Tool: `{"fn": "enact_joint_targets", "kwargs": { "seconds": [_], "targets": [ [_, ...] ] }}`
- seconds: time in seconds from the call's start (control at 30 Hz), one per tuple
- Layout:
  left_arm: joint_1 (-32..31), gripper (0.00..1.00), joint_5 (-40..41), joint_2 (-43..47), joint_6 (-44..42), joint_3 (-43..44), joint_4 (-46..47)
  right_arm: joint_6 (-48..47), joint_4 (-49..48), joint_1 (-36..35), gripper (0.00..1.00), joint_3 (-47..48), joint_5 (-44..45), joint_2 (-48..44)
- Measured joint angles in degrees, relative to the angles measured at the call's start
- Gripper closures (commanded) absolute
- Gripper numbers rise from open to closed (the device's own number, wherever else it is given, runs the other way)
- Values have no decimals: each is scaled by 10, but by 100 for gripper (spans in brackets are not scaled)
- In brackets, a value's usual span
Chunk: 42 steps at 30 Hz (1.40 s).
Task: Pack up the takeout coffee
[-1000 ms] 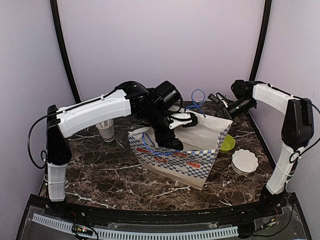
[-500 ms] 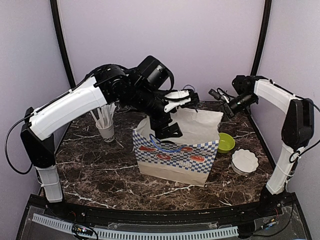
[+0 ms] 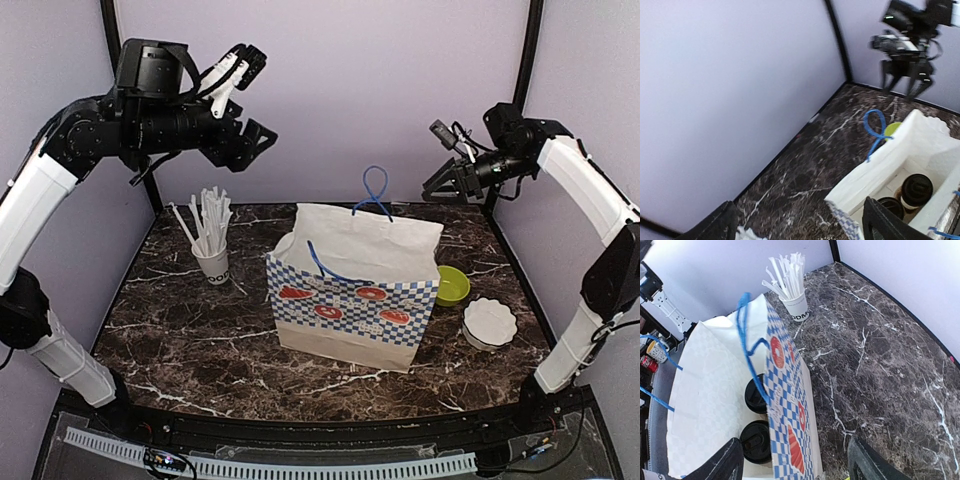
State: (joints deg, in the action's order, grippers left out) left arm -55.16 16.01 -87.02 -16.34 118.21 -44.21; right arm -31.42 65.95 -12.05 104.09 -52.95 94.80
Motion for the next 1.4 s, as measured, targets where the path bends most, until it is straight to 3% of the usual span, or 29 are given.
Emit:
{"fn": "enact_joint_targets", "kwargs": {
  "seconds": [0.1, 0.27, 0.43, 0.63, 0.93, 1.4],
  "targets": [
    [60, 33, 51, 16, 60, -42, -14, -5, -2, -15, 28, 2, -8, -5],
    [174, 40, 76, 34, 171, -171, -43, -10, -3, -33, 28, 2, -9, -3],
    [329, 48, 19, 109, 236, -335, -10, -10, -4, -41, 28, 2, -8, 4],
    [448, 51, -74, 156, 280, -414, 66, -10, -7, -48, 28, 2, 2, 15],
    [489, 53, -172, 121, 308, -452, 153, -8, -18, -50, 29, -5, 19, 16],
    [492, 77, -197, 74, 311, -452, 184, -7, -26, -51, 31, -13, 30, 16]
  ]
}}
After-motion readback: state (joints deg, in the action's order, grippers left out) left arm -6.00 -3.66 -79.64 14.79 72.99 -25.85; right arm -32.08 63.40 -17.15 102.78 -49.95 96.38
